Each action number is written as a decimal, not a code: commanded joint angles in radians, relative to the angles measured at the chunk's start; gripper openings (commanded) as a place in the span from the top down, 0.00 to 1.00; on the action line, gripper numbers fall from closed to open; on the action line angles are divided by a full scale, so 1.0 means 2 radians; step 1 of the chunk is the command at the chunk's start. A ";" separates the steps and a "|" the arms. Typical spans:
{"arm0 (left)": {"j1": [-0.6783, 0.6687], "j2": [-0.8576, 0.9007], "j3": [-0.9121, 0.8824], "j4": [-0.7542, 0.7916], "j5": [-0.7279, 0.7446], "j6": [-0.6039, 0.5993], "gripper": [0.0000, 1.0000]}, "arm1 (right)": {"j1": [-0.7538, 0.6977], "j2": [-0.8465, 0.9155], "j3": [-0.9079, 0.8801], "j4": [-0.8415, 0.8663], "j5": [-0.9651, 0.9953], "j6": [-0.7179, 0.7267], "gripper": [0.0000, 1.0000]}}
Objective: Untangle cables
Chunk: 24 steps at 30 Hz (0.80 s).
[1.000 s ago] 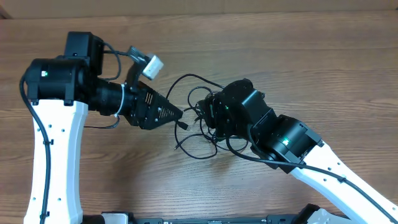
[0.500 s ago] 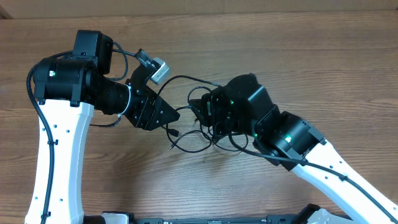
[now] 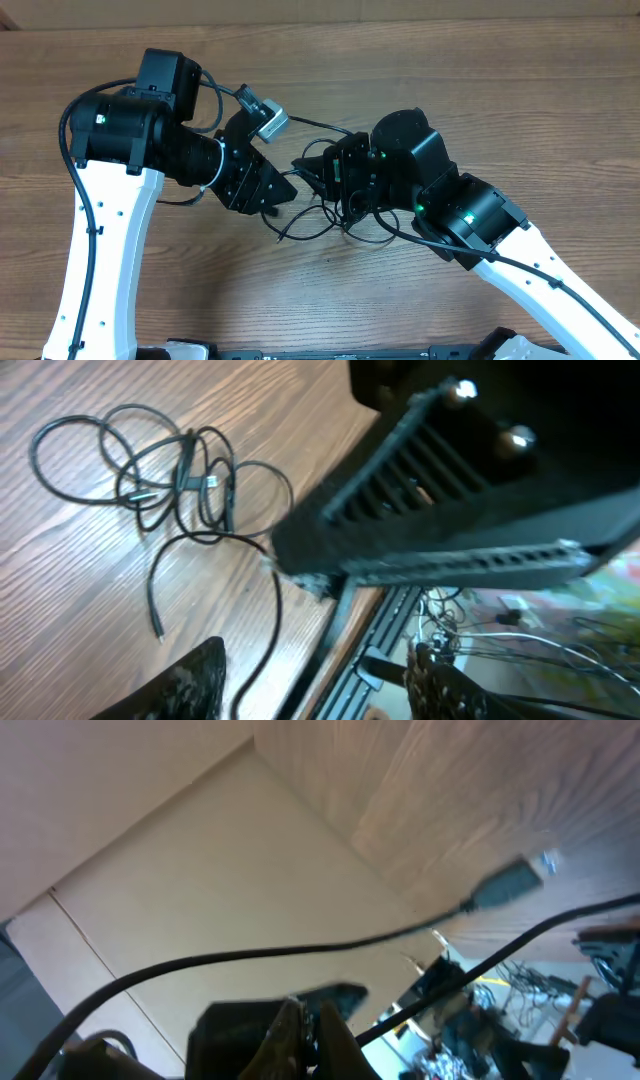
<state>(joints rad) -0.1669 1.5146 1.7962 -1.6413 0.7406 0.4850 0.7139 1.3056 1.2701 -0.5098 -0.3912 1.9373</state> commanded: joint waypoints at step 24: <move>-0.001 -0.007 0.011 0.022 -0.021 -0.105 0.96 | -0.002 -0.013 0.010 -0.066 0.107 0.000 0.95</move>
<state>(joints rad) -0.1707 1.5146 1.7962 -1.6077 0.6987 0.3588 0.7136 1.3045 1.2720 -0.5972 -0.3168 1.9366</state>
